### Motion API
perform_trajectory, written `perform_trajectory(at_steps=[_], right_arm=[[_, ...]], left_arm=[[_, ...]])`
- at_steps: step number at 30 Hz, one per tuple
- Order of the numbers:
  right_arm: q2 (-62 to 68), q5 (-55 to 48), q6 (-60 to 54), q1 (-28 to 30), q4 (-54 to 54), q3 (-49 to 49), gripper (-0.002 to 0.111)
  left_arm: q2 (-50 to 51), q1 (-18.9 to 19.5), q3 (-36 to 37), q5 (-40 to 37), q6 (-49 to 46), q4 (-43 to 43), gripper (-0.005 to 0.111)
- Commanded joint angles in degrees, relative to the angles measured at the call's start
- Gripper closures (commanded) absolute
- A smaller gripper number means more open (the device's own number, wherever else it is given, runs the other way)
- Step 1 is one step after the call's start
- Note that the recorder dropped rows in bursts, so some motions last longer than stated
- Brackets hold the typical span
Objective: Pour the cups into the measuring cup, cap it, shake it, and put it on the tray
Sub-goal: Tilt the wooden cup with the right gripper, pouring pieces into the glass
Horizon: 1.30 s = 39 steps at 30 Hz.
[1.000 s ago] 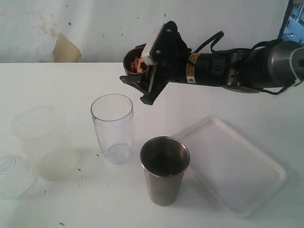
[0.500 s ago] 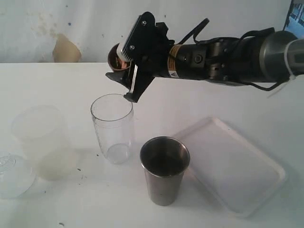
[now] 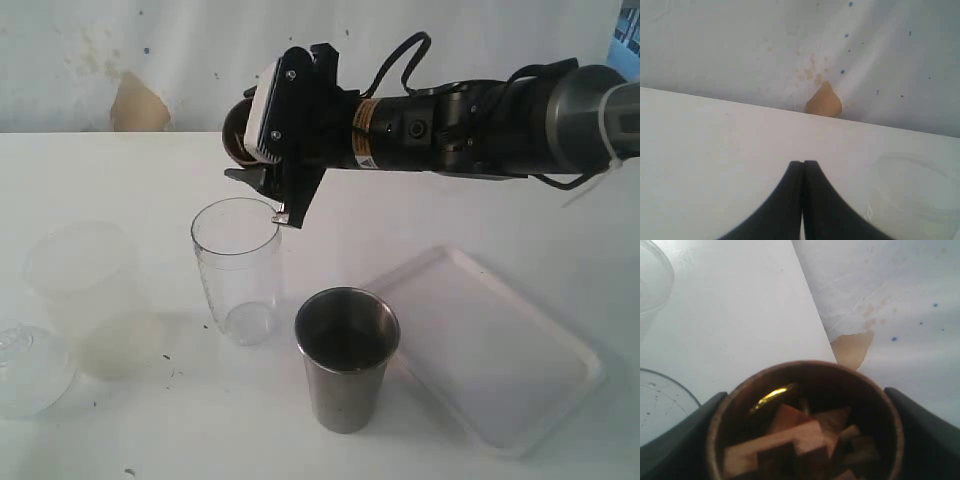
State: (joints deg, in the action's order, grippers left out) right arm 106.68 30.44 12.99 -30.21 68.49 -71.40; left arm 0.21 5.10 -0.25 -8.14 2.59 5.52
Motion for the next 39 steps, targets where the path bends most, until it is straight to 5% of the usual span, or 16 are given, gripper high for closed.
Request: perform_trajectory(at_steps=[1, 39], right_arm=[[-0.84, 1.75, -1.44, -0.08, 0.26, -0.60, 0.108], [-0.85, 1.10, -20.31, -0.08, 6.28, -0.60, 0.108]], left_arm=[[-0.21, 0.22, 0.25, 0.61, 0.07, 0.00, 0.107], [-0.21, 0.22, 0.25, 0.61, 0.07, 0.00, 0.107]])
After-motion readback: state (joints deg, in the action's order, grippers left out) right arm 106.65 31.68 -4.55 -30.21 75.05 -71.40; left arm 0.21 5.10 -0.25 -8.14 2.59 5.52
